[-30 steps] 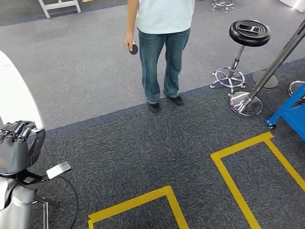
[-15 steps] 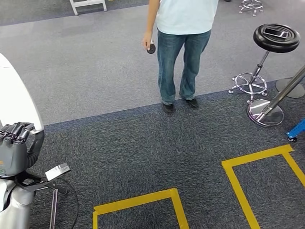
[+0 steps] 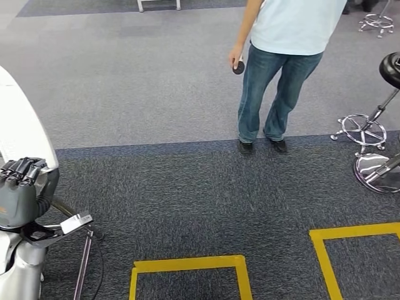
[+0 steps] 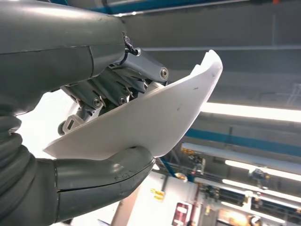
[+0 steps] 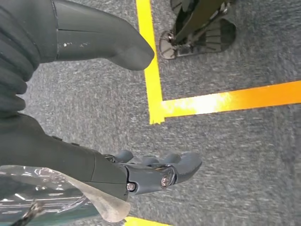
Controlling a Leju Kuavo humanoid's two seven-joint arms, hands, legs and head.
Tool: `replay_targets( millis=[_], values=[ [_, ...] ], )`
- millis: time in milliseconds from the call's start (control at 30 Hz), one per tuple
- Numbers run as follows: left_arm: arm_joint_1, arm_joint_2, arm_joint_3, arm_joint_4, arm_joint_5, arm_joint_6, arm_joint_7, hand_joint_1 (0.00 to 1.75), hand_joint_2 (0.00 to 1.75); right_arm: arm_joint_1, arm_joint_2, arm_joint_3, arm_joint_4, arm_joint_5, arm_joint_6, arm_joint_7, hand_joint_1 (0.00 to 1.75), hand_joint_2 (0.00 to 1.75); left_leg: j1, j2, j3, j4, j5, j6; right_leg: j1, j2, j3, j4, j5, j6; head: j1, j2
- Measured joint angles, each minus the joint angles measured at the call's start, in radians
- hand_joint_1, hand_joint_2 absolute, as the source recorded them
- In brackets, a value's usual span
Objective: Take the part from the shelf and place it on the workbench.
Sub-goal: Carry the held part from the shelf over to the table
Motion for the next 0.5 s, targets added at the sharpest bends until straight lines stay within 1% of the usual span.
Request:
replay_targets(
  millis=[33,67,100,133,167,200,233,267,300,333,367,400,433,467,500],
  values=[
    [0.0,0.0,0.0,0.0,0.0,0.0,0.0,1.75,1.75,-0.001,0.0,0.0,0.0,0.0,0.0,0.0,0.0,1.75,0.001,-0.01,-0.002,0.006,-0.004,-0.006,-0.004,0.02,0.028,-0.064,0.026,0.002,0.0,0.0],
    [-0.001,0.0,0.0,0.0,0.0,0.0,0.0,1.75,1.75,-0.002,0.0,0.0,0.0,0.0,0.0,0.0,0.0,1.75,0.001,-0.02,-0.005,0.012,-0.006,-0.011,-0.007,0.037,0.052,-0.11,0.04,0.002,0.0,0.0],
    [-0.002,0.001,0.0,0.0,0.001,0.0,0.0,1.75,1.75,-0.002,0.0,0.0,0.0,0.0,0.0,0.0,0.0,1.75,0.001,-0.029,-0.009,0.016,-0.008,-0.017,-0.008,0.049,0.066,-0.135,0.041,0.0,-0.001,0.0],
    [-0.002,0.001,0.0,0.0,0.001,0.0,0.0,1.75,1.75,-0.002,0.0,0.001,0.0,0.0,0.0,0.0,0.0,1.75,0.001,-0.039,-0.012,0.017,-0.007,-0.022,-0.008,0.053,0.072,-0.141,0.036,-0.004,-0.001,0.0],
    [-0.002,0.002,0.0,0.0,0.002,0.0,0.0,1.75,1.75,-0.001,0.0,0.001,0.0,0.0,0.0,0.0,0.0,1.75,0.003,-0.049,-0.015,0.016,-0.005,-0.026,-0.007,0.043,0.076,-0.142,0.037,-0.009,-0.002,0.0],
    [-0.001,0.002,0.0,0.0,0.002,0.0,0.0,1.75,1.75,-0.001,0.0,0.0,0.001,0.0,0.0,0.0,0.0,1.75,0.004,-0.05,-0.016,0.018,-0.006,-0.031,-0.008,0.032,0.078,-0.144,0.038,-0.015,-0.002,0.0],
    [0.0,0.003,0.0,0.0,0.003,0.0,0.0,1.75,1.75,-0.002,0.001,0.0,0.0,0.0,0.0,-0.001,0.0,1.75,0.003,-0.039,-0.022,0.031,-0.015,-0.035,-0.009,0.022,0.081,-0.145,0.038,-0.021,-0.004,0.0],
    [-0.001,0.004,0.0,0.0,0.003,0.0,0.0,1.75,1.75,-0.002,0.001,0.0,0.0,0.0,0.0,-0.001,0.0,1.75,0.002,-0.018,-0.037,0.064,-0.035,-0.039,-0.01,0.011,0.083,-0.146,0.038,-0.026,-0.006,0.0],
    [-0.002,0.005,0.0,0.0,0.003,0.0,0.0,1.75,1.75,-0.002,0.001,0.0,0.0,0.0,-0.001,-0.001,0.0,1.75,0.002,0.009,-0.063,0.121,-0.065,-0.042,-0.009,-0.001,0.084,-0.147,0.036,-0.031,-0.009,0.0],
    [-0.002,0.005,0.0,0.0,0.003,0.0,0.0,1.75,1.75,-0.002,0.001,0.0,0.0,0.0,-0.002,-0.001,0.0,1.75,0.003,0.03,-0.098,0.194,-0.1,-0.045,-0.007,-0.013,0.086,-0.147,0.034,-0.035,-0.011,0.0],
    [-0.002,0.005,0.0,0.001,0.003,0.0,0.0,1.75,1.75,-0.001,0.001,0.0,0.0,0.0,-0.003,-0.001,0.0,1.75,0.004,0.04,-0.133,0.265,-0.127,-0.047,-0.005,-0.026,0.086,-0.147,0.032,-0.037,-0.012,0.0],
    [0.0,0.005,0.0,0.001,0.003,0.0,0.0,1.75,1.75,-0.001,0.001,0.0,0.0,0.001,-0.004,-0.001,0.0,1.75,0.005,0.044,-0.156,0.311,-0.138,-0.048,-0.003,-0.039,0.088,-0.147,0.03,-0.038,-0.012,0.0],
    [0.001,0.005,0.0,0.002,0.003,0.0,0.0,1.75,1.75,-0.001,0.001,0.0,0.0,0.001,-0.005,-0.001,0.0,1.75,0.006,0.046,-0.16,0.318,-0.128,-0.047,-0.002,-0.051,0.09,-0.146,0.027,-0.039,-0.012,0.0],
    [0.002,0.005,0.0,0.002,0.003,0.0,0.0,1.75,1.75,-0.001,0.001,0.0,0.0,0.001,-0.005,-0.001,0.0,1.75,0.005,0.049,-0.143,0.281,-0.1,-0.045,-0.001,-0.063,0.094,-0.146,0.024,-0.038,-0.012,0.0],
    [0.002,0.005,0.0,0.002,0.003,0.0,0.0,1.75,1.75,-0.002,0.001,0.0,0.0,0.002,-0.005,-0.001,0.0,1.75,0.004,0.06,-0.108,0.213,-0.061,-0.041,-0.001,-0.074,0.1,-0.146,0.02,-0.037,-0.012,0.0]
  ],
)
